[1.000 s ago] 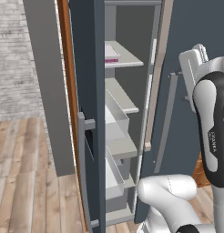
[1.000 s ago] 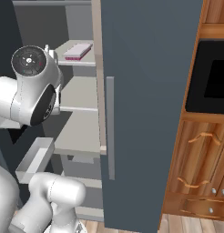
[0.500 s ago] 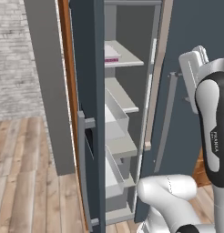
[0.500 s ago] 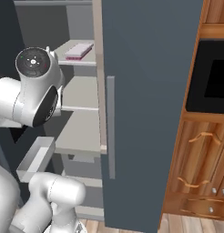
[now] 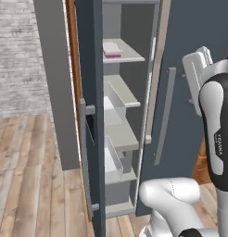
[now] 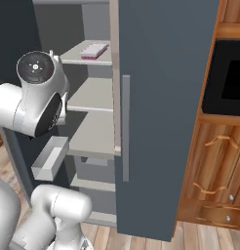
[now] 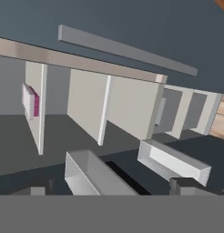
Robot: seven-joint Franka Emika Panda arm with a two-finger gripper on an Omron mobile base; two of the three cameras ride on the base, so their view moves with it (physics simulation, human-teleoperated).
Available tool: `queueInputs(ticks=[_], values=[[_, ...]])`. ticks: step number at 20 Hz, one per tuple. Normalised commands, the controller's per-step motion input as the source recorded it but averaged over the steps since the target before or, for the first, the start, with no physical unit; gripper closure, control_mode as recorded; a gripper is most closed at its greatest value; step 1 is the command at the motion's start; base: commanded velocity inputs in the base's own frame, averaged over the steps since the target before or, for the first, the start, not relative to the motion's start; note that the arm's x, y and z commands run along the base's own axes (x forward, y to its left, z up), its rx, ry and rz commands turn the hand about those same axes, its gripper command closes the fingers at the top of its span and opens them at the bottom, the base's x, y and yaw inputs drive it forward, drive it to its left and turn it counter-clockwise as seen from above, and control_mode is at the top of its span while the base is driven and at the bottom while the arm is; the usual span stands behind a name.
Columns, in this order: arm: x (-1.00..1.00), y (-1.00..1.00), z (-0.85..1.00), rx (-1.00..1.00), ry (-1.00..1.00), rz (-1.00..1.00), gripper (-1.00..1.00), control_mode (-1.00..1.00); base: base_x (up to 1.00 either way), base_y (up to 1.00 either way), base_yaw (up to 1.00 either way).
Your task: The ice cube tray has been filled with water. Take the tray and place it in the freezer to make ice. Close the freezer door after placing the tray.
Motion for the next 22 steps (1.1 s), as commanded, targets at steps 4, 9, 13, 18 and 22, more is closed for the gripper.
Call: queueInputs(ticks=[4,9,13,18,22], values=[[0.00,0.00,0.00,0.00,0.00,0.00,-1.00,1.00,-0.35,0.00,0.16],[0.00,0.00,0.00,0.00,0.00,0.00,-1.00,1.00,-0.19,0.00,0.17],[0.00,0.00,0.00,0.00,0.00,0.00,-1.00,1.00,-0.05,0.00,0.15],[0.00,0.00,0.00,0.00,0.00,0.00,-1.00,-1.00,0.00,0.00,0.02],[0.00,-0.05,0.00,0.00,0.00,0.00,-1.00,-1.00,0.00,0.00,0.00]])
